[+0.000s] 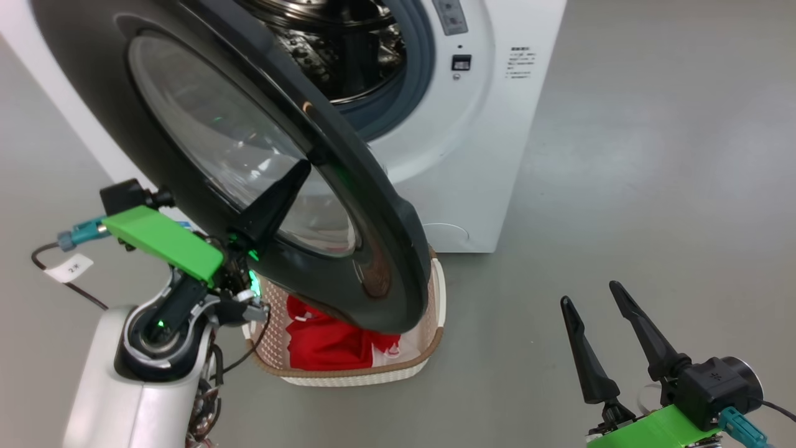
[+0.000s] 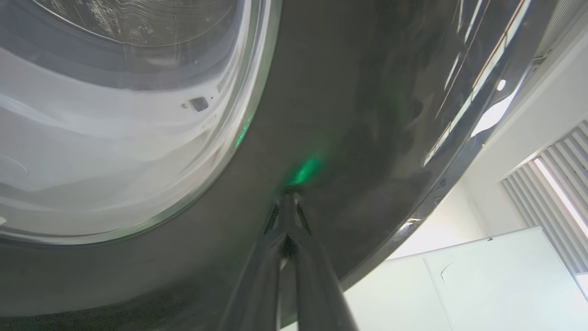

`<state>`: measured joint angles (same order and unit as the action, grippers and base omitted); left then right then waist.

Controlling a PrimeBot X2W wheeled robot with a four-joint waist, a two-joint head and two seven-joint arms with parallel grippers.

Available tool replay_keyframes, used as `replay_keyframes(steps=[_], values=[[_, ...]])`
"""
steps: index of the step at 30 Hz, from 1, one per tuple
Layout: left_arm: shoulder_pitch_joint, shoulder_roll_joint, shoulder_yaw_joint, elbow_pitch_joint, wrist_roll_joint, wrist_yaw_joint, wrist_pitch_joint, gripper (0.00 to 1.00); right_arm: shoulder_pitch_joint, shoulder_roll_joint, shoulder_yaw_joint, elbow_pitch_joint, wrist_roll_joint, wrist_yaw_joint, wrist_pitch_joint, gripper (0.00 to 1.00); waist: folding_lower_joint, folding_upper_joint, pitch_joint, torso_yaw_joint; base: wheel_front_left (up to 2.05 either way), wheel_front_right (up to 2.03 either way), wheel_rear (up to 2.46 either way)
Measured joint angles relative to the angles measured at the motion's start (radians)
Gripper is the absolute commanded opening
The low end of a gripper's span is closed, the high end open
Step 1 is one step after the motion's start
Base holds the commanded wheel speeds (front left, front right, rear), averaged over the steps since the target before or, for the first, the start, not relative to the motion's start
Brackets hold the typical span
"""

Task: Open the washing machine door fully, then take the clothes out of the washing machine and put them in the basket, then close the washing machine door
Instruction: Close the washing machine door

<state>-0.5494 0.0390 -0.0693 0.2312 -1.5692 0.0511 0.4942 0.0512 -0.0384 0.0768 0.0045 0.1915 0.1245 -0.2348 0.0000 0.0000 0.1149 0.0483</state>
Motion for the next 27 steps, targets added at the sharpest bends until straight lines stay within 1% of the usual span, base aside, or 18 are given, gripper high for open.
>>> replay_keyframes(steps=[7, 15, 27], values=[[-0.035, 0.000, -0.009, 0.030, -0.002, -0.017, -0.022, 0.00, -0.001, 0.000, 0.002, 0.000, 0.000, 0.000, 0.000, 1.00, 0.0000, 0.0000, 0.017, -0.037, 0.00, 0.00, 0.00], [-0.094, -0.001, -0.010, 0.069, 0.003, -0.027, -0.048, 0.00, -0.025, 0.000, 0.004, -0.002, 0.000, 0.000, 0.000, 1.00, 0.0000, 0.0000, 0.041, -0.081, 0.00, 0.00, 0.00], [-0.186, 0.001, 0.006, 0.154, 0.021, -0.070, -0.083, 0.00, -0.040, 0.000, 0.006, -0.003, -0.002, 0.000, 0.000, 1.00, -0.0001, 0.0000, 0.078, -0.145, 0.00, 0.00, 0.00]])
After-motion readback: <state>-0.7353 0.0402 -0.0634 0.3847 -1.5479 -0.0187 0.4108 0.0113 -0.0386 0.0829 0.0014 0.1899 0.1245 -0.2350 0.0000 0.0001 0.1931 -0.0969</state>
